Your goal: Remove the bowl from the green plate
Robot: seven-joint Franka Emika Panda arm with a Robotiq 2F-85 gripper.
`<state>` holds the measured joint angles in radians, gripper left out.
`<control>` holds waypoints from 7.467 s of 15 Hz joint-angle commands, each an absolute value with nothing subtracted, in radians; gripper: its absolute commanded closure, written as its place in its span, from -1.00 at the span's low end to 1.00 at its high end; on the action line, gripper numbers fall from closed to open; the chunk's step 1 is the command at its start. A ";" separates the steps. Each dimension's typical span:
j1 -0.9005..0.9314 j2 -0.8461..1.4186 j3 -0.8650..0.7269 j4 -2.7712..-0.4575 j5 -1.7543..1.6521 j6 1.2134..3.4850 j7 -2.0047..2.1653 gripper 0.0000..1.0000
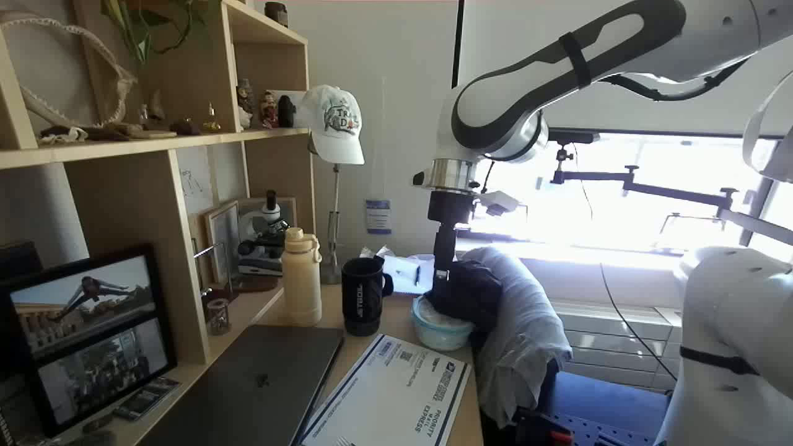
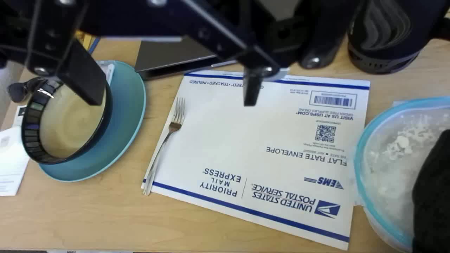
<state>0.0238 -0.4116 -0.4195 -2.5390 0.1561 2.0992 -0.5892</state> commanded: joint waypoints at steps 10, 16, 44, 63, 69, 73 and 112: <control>-0.008 -0.357 -0.353 -2.505 0.172 2.085 -0.591 -1.00; 0.064 -0.141 -0.216 -2.345 0.211 2.088 -0.601 -1.00; -0.084 0.621 0.203 -1.844 0.424 2.009 -0.794 -1.00; -0.101 0.669 0.194 -1.743 0.383 1.847 -0.783 0.90; -0.097 0.646 0.204 -1.703 0.354 1.705 -0.795 0.90; -0.080 0.620 0.195 -1.652 0.324 1.592 -0.777 0.90; 0.085 1.119 0.176 -0.722 0.104 1.545 -0.630 0.90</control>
<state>0.0796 1.0795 0.1628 -0.8241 0.1034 1.6265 -0.6707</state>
